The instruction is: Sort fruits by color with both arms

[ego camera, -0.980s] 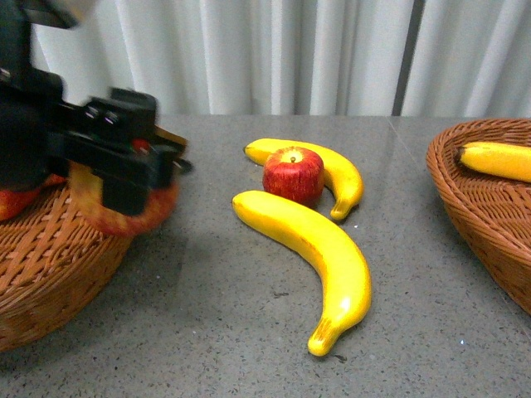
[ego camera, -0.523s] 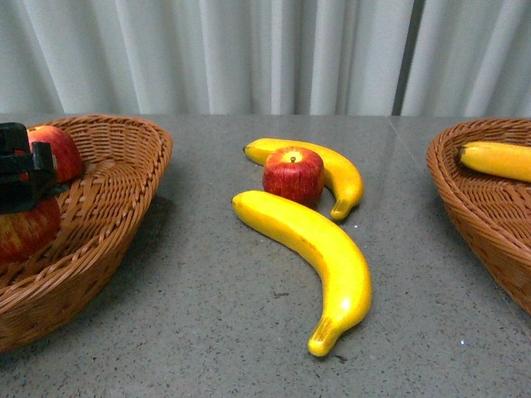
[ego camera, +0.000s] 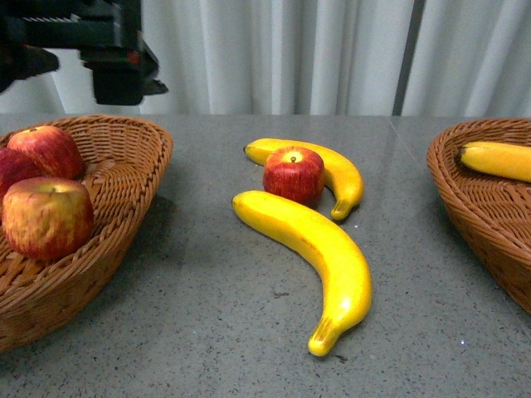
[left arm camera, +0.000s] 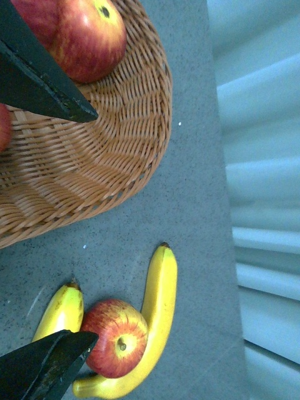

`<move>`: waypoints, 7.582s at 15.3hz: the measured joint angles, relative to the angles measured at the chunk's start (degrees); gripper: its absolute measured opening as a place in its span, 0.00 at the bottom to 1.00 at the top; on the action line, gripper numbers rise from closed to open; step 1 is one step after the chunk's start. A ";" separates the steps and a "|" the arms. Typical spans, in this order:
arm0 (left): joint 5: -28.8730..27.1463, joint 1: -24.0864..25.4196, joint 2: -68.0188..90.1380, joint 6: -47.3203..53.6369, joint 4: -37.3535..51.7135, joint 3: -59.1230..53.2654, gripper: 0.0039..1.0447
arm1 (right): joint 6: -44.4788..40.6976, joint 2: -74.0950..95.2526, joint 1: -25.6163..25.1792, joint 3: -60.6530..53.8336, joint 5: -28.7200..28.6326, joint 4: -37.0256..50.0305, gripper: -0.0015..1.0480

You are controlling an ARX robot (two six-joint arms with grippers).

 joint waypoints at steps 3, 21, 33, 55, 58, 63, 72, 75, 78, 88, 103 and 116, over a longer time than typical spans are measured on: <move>3.28 -4.79 12.72 3.96 0.35 9.49 0.94 | 0.00 0.00 0.00 0.00 0.00 0.00 0.94; 10.64 -9.40 39.19 8.76 0.57 27.63 0.94 | 0.00 0.00 0.00 0.00 0.00 0.00 0.94; 8.76 -9.16 35.60 7.26 0.31 27.10 0.63 | 0.00 0.00 0.00 0.00 0.00 0.00 0.94; -1.88 4.20 5.64 -1.31 4.20 6.29 0.94 | 0.00 0.00 0.00 0.00 0.00 0.00 0.94; -7.13 0.33 -12.61 4.68 4.52 -2.99 0.94 | 0.00 0.00 0.00 0.00 0.00 0.00 0.94; -14.53 -2.80 -41.99 6.93 -2.21 -16.94 0.83 | 0.00 0.00 0.00 0.00 0.00 0.00 0.94; 1.11 12.02 -56.65 -0.02 0.66 -37.86 0.01 | 0.00 0.00 0.00 0.00 0.00 0.00 0.94; 3.87 15.87 -60.59 -0.11 0.28 -40.35 0.01 | -0.02 0.00 0.00 0.00 0.04 0.00 0.94; 3.89 15.72 -63.91 -0.11 -1.40 -42.66 0.01 | -0.02 0.00 0.00 0.00 0.09 -0.02 0.94; 3.93 15.80 -78.79 -0.11 -12.81 -45.77 0.01 | 0.00 0.00 0.00 0.00 0.09 0.02 0.94; 3.87 15.80 -78.79 -0.20 -12.92 -45.77 0.94 | 0.00 0.00 0.00 0.00 0.11 0.02 0.94; 3.89 15.80 -78.79 -0.20 -12.94 -45.77 0.94 | -6.14 102.07 33.48 58.75 0.46 15.26 0.94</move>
